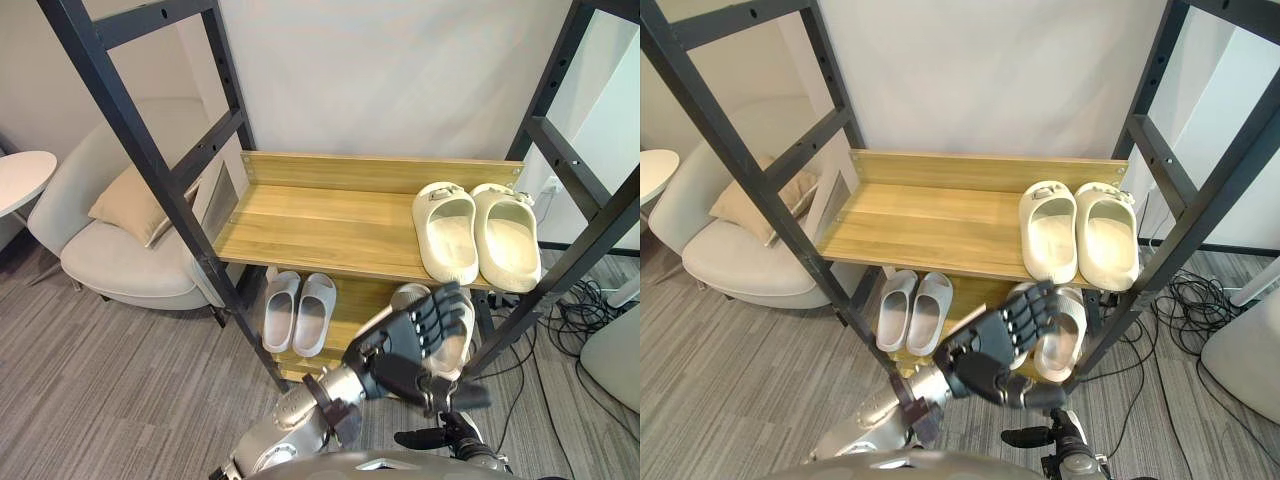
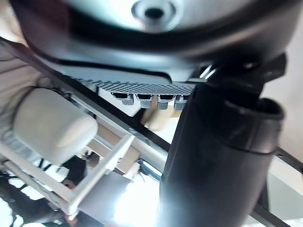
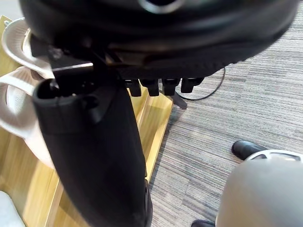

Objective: Organize the slippers on the shoe rack

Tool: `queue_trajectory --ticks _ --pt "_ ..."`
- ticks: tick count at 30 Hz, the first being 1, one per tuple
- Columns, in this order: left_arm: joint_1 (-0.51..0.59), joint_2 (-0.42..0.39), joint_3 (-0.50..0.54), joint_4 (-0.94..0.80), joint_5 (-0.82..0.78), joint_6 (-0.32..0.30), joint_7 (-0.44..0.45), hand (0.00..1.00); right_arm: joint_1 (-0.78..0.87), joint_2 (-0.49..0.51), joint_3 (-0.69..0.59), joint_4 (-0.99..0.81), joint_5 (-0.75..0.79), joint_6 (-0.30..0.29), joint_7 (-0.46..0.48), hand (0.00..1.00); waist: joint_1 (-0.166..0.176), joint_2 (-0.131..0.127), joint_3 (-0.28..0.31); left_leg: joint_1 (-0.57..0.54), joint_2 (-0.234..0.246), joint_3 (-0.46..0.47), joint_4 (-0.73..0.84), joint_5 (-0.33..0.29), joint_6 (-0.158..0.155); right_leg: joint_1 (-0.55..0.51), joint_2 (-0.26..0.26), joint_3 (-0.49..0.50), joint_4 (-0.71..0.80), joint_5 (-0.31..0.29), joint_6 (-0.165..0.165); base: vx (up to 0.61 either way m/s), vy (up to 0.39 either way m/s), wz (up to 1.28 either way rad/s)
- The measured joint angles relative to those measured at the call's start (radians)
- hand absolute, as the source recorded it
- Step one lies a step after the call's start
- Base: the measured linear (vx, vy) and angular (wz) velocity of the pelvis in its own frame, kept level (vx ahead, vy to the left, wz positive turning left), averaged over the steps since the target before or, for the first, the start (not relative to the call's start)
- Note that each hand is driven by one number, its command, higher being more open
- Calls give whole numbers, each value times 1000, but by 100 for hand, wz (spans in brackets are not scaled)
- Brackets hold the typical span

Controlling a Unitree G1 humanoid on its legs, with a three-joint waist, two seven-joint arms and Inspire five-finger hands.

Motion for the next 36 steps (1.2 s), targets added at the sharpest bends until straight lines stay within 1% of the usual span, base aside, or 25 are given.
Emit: queue_trajectory --ticks 2,5,7,9,11,12,14,15,16,17,19,21,22,23,25,27,29,31,32,33,36 --pt "9 11 0 20 22 0 -8 100 0 2 0 1 0 0 0 100 0 -4 1 0 -1 -3 0 0 0 3 0 -5 0 0 0 11 2 6" --pt "16 27 1 72 82 -1 -19 100 -4 11 0 10 0 -1 0 100 0 -17 6 9 -2 -13 0 -1 -1 21 -1 -14 -5 -1 2 2 -1 8" --pt "26 27 5 91 122 -3 -19 100 -8 15 0 10 0 -1 0 100 0 -19 6 13 -2 -13 0 -1 -1 25 -1 -14 -6 -2 2 0 0 0" --pt "44 25 12 152 187 -20 -23 100 -9 16 0 10 0 -2 0 100 0 -20 6 13 -2 -13 0 -1 -1 25 -1 -14 -6 -2 3 0 0 0" --pt "56 13 35 218 223 -24 -26 100 -9 16 -1 10 0 -2 0 100 0 -21 6 14 -2 -13 0 -1 -1 25 -1 -13 -6 -3 3 0 0 0" --pt "69 -8 78 288 255 -24 -20 100 -9 18 -3 10 0 -2 0 100 0 -21 6 15 -2 -13 0 -1 -2 25 -1 -13 -6 -3 3 0 0 0" --pt "78 -30 123 349 278 -26 -4 100 -9 19 -7 10 0 -2 -1 100 0 -23 7 15 -1 -13 0 -2 -2 25 -1 -13 -6 -4 3 0 0 0" --pt "82 -53 179 424 312 -30 18 100 -8 22 -16 10 0 -2 -2 100 1 -25 9 14 -1 -13 0 -2 -2 25 -1 -13 -6 -4 3 0 0 0" --pt "82 -63 208 459 328 -31 30 100 -7 25 -23 10 1 -2 -2 100 2 -26 9 14 0 -13 0 -2 -3 25 -1 -13 -6 -5 2 0 0 0" --pt "82 -79 286 543 371 -38 68 100 -4 33 -46 10 1 -2 -3 100 2 -31 12 14 0 -13 0 -4 -5 24 -1 -12 -6 -7 3 0 0 0" --pt "81 -84 346 600 402 -41 101 100 -2 37 -57 10 2 -2 -3 100 2 -36 16 13 0 -13 0 -6 -6 23 -1 -11 -5 -11 6 0 0 0" --pt "82 -92 435 676 451 -50 150 100 2 47 -79 7 2 -3 -3 100 2 -42 20 10 -1 -11 0 -10 -7 18 -1 -9 -3 -16 6 0 0 0" --pt "82 -93 452 694 468 -55 163 100 5 49 -81 7 2 -3 -4 100 2 -45 22 9 -1 -11 0 -11 -7 17 -1 -9 -2 -16 5 0 0 0" --pt "80 -94 493 723 493 -63 179 100 6 51 -82 7 2 -3 -4 100 3 -50 25 8 -3 -9 0 -15 -8 16 -1 -8 -3 -17 5 17 0 -4" --pt "64 -113 563 802 545 -75 214 100 6 57 -101 7 2 -4 -5 100 3 -51 27 8 -4 2 0 -22 -10 12 -2 2 -5 -18 5 20 3 -10" --pt "50 -127 599 831 569 -76 242 100 5 57 -103 6 2 -4 -5 100 4 -50 30 6 -5 10 0 -24 -10 8 -2 9 -5 -18 6 38 10 -12" --pt "31 -133 607 864 625 -80 280 100 -3 63 -121 5 2 -4 -7 100 2 -46 35 1 -4 16 0 -25 -11 -2 -2 16 -5 -18 6 29 6 -10" --pt "23 -144 630 878 653 -82 288 100 -6 64 -121 6 1 -4 -14 100 0 -46 36 2 -2 23 0 -26 -13 -4 -1 20 -5 -18 6 8 6 -9" --pt "9 -156 646 907 669 -84 314 100 -11 65 -121 6 1 -4 -19 100 2 -43 38 4 0 31 0 -27 -14 -5 0 26 -4 -18 5 -3 6 -11" --pt "8 -157 650 910 673 -84 319 100 -13 66 -121 6 1 -4 -20 100 2 -42 39 5 1 33 0 -27 -14 -6 0 28 -3 -18 5 -27 16 -16" --pt "-11 -186 709 958 683 -89 361 100 -43 71 -121 6 1 -5 -23 100 2 -29 58 8 7 56 0 -28 -15 -22 1 54 14 -18 5 -55 27 -25"
